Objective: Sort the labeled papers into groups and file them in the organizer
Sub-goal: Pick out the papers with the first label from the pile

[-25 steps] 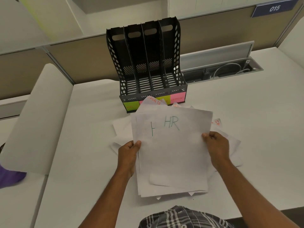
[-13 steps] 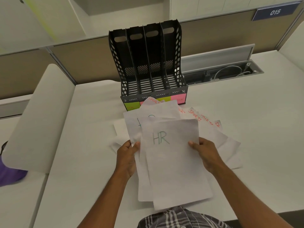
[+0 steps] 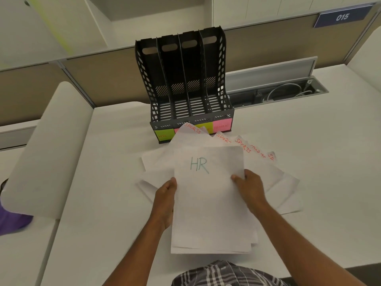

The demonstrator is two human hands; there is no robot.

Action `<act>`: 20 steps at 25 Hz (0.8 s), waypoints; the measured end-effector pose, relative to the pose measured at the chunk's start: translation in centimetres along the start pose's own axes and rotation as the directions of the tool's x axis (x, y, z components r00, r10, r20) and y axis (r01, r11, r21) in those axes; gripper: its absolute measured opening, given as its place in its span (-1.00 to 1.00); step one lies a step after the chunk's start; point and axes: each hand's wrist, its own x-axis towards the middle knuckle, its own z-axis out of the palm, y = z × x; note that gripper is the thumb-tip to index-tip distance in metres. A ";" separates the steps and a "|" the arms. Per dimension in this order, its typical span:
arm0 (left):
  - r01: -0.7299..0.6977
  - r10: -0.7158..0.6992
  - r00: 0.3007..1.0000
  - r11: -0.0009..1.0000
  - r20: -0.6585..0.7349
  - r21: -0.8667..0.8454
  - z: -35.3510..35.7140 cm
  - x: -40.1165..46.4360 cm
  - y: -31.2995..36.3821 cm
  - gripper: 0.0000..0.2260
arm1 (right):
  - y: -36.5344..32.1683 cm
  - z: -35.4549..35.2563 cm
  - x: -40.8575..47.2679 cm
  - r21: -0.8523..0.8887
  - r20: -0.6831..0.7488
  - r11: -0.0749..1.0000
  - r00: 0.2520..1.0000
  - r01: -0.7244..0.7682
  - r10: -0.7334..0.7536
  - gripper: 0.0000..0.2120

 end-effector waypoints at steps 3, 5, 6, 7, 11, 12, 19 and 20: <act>-0.084 0.083 0.996 0.994 0.017 0.065 -0.2 -0.3 -0.5 -0.79 | 0.0 1.7 -1.9 -0.096 0.065 0.995 0.998 0.028 -0.022 -0.80; -0.082 0.082 0.996 0.996 -0.019 -0.023 -1.2 -0.4 0.5 -0.80 | -0.5 1.4 -3.0 -0.065 0.083 0.992 0.991 0.109 -0.104 -0.61; -0.084 0.083 0.996 0.992 -0.021 -0.096 -2.0 -0.5 1.1 -0.78 | -1.0 1.0 -3.4 0.002 0.130 0.992 0.984 0.125 -0.124 -0.47; -0.095 0.095 0.995 0.980 -0.008 -0.172 -2.9 -0.5 1.5 -0.74 | -1.7 0.6 -3.9 0.081 0.223 0.990 0.966 0.114 -0.130 -0.39; -0.192 0.225 0.970 0.940 0.092 -0.281 -5.3 -1.9 3.6 -0.71 | -3.9 0.9 -8.1 0.066 0.478 0.872 0.752 0.485 -0.454 -0.82; -0.248 0.279 0.955 0.937 0.102 -0.246 -5.4 -2.4 4.5 -0.77 | -4.3 1.4 -9.1 0.052 0.437 0.757 0.667 0.651 -0.604 -0.77; -0.741 0.753 0.658 0.642 0.020 0.197 0.6 -6.2 10.2 -0.60 | -9.5 -1.2 -6.6 0.284 -0.112 0.683 0.731 0.673 -0.673 -0.87; -0.749 0.761 0.648 0.629 0.035 0.208 1.9 -5.6 10.1 -0.59 | -9.7 -2.0 -5.8 0.347 -0.117 0.709 0.778 0.614 -0.617 -0.85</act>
